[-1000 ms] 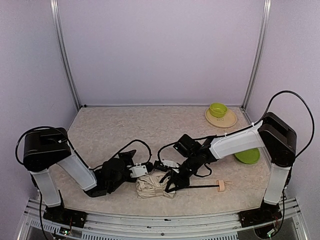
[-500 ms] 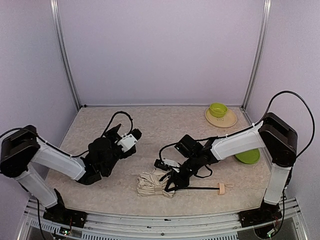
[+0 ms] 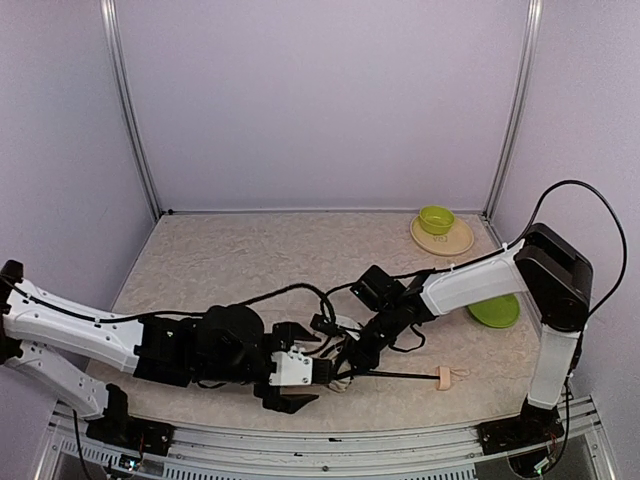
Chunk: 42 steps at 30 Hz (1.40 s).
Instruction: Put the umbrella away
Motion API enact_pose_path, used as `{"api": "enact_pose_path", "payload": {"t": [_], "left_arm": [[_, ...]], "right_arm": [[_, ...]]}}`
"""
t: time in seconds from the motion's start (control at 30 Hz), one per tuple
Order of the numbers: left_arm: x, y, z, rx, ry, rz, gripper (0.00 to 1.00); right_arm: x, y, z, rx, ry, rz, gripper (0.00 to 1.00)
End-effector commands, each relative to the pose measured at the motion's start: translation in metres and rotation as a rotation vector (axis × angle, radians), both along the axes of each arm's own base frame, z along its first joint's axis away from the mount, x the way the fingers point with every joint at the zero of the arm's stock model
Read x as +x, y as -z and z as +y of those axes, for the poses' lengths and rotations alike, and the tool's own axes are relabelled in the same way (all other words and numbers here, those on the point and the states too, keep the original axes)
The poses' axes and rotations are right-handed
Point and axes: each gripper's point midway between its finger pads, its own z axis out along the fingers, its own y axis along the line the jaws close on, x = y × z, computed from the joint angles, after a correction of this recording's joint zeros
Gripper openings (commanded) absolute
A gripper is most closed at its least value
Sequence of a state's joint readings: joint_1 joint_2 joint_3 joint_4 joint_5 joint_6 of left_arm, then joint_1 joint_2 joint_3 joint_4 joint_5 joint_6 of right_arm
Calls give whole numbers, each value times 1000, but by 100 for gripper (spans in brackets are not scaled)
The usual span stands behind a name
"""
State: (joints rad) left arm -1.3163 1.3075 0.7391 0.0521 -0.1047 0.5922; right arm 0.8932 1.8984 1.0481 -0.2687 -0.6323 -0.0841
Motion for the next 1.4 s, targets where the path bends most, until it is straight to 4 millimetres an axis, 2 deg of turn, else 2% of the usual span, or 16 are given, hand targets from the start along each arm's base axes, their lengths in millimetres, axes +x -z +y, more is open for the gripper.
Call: {"api": "enact_pose_path", "payload": {"t": [0.0,0.13,0.33,0.5,0.6,0.7,0.8,0.87,0.93,1.0,1.13,1.27,1.37], "left_arm": [[16,59,21,254,68,-51,99],[36,72,11,308,87,-87,99],[46,104,11,368,105,-43,99],[42,129,9,422,128,73,99],[45,148,17,477,115,124,97],[36,161,26,549,126,199,87],[20,170,38,616,128,266,71],[13,185,53,680,126,259,63],[6,203,70,751,127,233,52],[-1,214,74,784,142,224,44],[-9,229,81,834,146,223,25],[-17,234,88,829,155,216,19],[-19,239,98,829,164,178,12]], "right_arm": [[-4,59,-51,-277,65,51,0],[-6,57,-48,-255,40,48,0],[-6,54,-44,-227,15,38,0],[-5,55,-42,-224,3,33,0],[-7,53,-40,-209,-6,43,0],[-7,50,-40,-198,0,41,0],[-3,45,-37,-186,25,31,0],[1,41,-36,-178,44,9,0],[7,35,-35,-176,64,-18,6],[12,26,-34,-167,77,-49,17],[18,-9,-29,-109,73,-114,32],[17,-50,-33,-68,58,-165,38],[4,-75,-46,-53,34,-166,40]]}}
